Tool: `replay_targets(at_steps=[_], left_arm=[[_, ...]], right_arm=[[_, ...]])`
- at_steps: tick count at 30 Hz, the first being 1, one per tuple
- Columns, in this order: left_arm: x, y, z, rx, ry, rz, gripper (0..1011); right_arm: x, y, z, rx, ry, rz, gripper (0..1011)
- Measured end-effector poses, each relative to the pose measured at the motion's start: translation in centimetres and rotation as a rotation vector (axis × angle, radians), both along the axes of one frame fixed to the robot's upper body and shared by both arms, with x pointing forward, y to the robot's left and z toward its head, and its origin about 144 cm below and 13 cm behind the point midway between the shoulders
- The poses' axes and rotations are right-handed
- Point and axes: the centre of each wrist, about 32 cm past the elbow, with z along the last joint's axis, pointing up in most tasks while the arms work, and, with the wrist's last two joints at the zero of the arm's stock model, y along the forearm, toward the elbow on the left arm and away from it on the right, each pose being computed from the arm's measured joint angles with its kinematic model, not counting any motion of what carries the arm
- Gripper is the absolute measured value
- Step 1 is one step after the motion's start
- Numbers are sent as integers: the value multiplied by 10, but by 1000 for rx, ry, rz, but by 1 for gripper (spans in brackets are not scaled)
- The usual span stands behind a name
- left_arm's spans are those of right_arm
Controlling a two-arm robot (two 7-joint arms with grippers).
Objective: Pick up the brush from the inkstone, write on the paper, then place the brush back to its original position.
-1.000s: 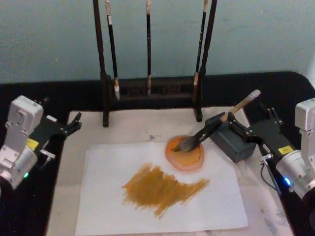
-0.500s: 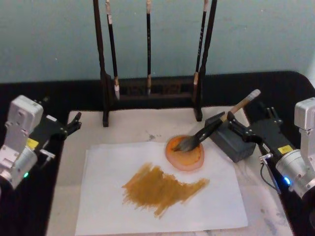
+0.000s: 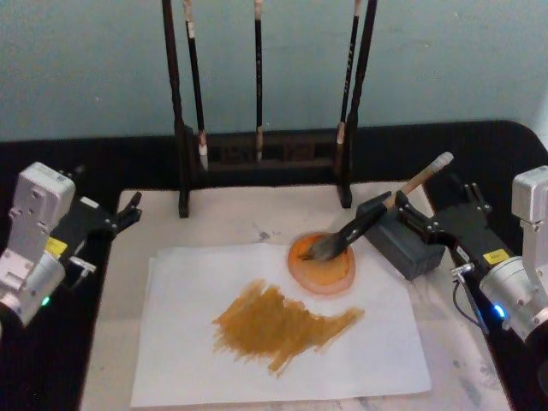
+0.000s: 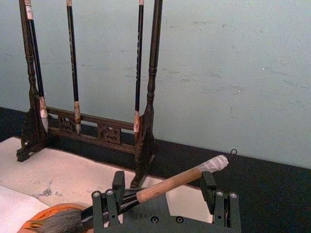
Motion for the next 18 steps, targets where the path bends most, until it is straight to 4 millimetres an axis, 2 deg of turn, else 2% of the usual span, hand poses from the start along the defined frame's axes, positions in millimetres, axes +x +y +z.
replay_targets(at_steps=[18], left_arm=[[0, 0, 0, 0, 0, 0, 1010]], right_arm=[[0, 0, 0, 0, 0, 0, 1000]])
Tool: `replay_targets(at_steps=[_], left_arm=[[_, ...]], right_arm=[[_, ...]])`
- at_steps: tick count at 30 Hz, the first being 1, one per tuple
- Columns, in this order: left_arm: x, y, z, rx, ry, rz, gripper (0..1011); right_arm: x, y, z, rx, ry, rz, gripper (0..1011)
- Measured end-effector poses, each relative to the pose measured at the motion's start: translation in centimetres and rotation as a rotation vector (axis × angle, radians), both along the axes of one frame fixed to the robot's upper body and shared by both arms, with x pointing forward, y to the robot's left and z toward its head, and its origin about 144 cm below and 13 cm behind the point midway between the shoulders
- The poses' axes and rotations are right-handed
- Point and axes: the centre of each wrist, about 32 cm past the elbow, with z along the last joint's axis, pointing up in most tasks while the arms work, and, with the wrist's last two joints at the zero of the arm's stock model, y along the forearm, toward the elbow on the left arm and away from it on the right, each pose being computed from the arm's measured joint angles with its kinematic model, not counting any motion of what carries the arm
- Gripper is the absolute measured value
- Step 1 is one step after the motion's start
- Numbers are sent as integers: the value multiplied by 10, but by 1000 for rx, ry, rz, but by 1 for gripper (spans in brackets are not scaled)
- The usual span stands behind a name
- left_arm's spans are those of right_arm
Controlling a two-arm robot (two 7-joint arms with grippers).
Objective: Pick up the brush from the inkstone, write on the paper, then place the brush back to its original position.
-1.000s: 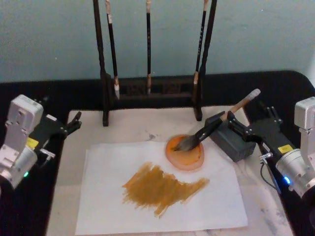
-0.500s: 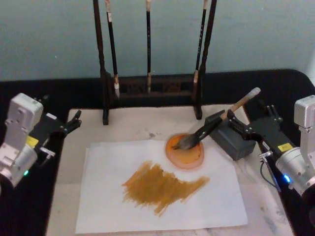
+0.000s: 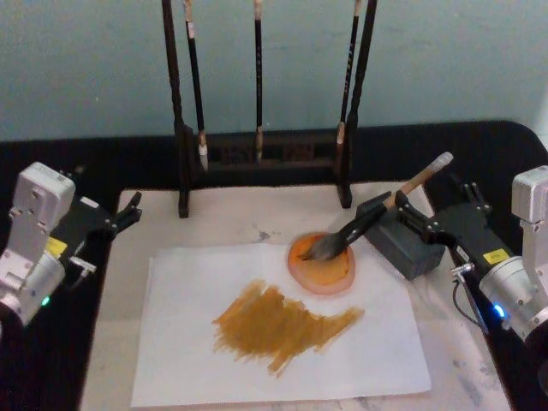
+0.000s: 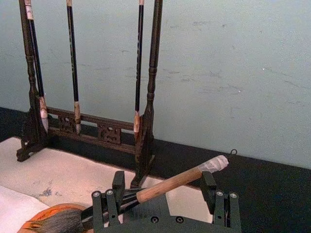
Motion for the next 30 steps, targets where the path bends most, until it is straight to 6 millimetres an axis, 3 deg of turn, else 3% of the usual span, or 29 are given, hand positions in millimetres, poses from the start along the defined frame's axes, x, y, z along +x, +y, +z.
replay_targets(at_steps=[30], left_arm=[[0, 0, 0, 0, 0, 0, 1010]], right_arm=[[0, 0, 0, 0, 0, 0, 1000]])
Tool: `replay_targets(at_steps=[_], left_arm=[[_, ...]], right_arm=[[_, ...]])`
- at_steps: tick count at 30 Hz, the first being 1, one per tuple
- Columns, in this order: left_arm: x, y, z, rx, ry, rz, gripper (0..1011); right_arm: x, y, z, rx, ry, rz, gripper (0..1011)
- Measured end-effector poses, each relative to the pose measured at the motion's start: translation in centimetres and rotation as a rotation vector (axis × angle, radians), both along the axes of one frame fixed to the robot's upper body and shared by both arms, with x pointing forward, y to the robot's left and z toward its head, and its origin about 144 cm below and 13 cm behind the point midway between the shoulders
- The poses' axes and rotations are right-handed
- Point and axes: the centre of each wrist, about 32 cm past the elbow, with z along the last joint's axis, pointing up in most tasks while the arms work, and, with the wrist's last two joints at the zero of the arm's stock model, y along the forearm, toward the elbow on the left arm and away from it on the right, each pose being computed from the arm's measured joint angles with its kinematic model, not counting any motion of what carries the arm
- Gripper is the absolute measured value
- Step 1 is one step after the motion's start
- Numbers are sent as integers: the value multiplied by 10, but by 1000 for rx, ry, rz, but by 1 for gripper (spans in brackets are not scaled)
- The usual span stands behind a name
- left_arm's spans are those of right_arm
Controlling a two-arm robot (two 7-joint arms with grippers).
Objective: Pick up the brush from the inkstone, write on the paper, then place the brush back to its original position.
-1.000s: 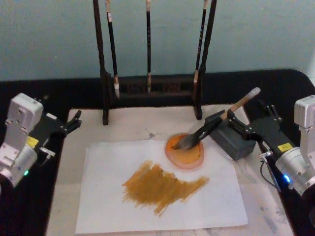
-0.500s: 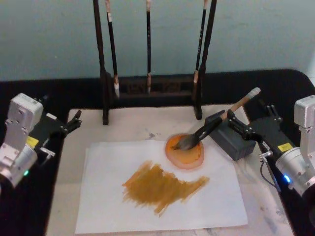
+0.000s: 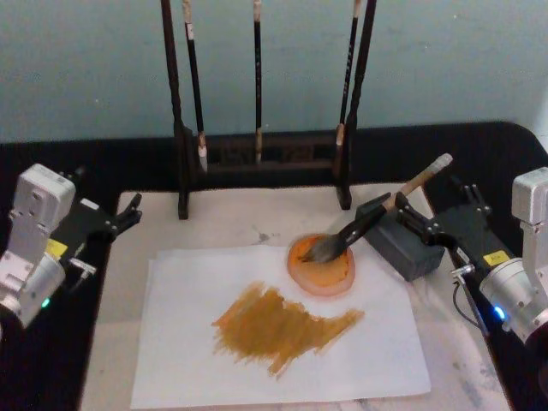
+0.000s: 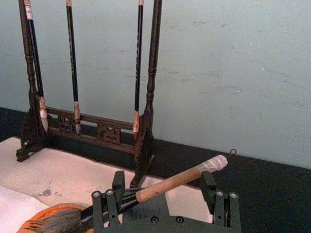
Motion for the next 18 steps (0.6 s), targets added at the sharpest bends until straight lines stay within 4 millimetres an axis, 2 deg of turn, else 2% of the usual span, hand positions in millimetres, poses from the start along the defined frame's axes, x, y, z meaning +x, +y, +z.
replay_targets(at_steps=[18], left_arm=[[0, 0, 0, 0, 0, 0, 1010]], right_arm=[[0, 0, 0, 0, 0, 0, 1000]])
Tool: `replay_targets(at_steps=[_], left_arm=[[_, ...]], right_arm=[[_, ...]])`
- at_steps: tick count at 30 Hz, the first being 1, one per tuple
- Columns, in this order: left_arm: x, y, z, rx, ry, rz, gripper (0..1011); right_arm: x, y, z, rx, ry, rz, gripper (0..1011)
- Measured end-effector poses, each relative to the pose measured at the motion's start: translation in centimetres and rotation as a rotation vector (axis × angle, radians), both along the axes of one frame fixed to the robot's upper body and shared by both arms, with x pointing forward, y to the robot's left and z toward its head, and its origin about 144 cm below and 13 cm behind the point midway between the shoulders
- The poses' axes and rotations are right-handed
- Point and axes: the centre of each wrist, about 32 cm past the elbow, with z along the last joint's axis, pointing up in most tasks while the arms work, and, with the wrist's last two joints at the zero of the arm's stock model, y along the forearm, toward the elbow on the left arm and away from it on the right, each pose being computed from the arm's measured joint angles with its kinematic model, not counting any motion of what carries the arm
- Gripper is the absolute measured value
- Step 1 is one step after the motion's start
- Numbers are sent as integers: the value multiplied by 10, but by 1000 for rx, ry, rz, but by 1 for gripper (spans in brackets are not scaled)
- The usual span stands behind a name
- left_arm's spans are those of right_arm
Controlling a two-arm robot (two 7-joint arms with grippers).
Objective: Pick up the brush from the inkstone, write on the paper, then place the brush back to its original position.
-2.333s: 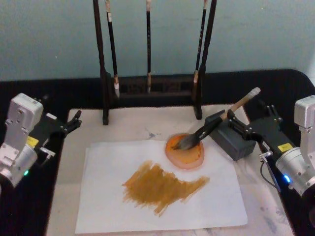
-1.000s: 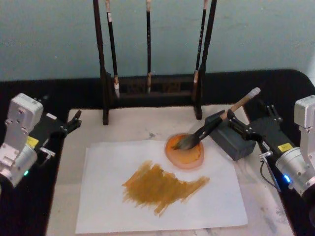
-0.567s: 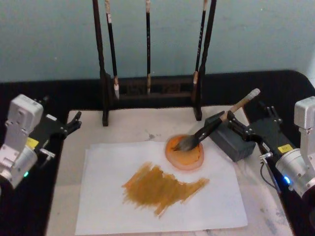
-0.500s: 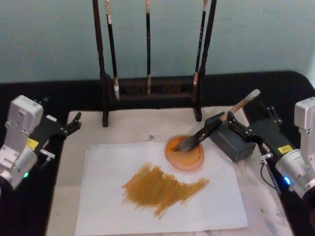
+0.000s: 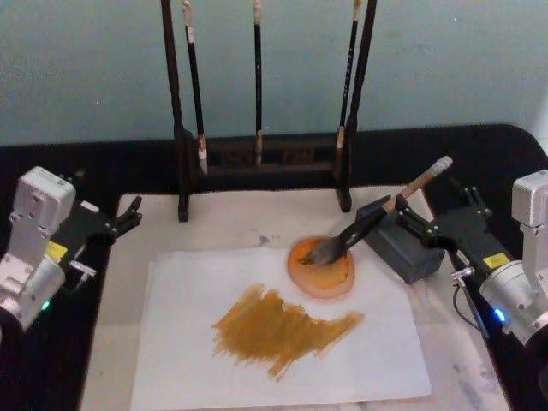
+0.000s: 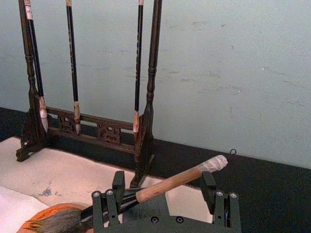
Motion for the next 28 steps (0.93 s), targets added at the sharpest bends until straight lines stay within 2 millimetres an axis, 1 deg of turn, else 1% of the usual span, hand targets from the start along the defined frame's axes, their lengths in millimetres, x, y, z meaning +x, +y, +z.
replay_targets(at_steps=[28], left_arm=[[0, 0, 0, 0, 0, 0, 1010]], right_arm=[[0, 0, 0, 0, 0, 0, 1000]])
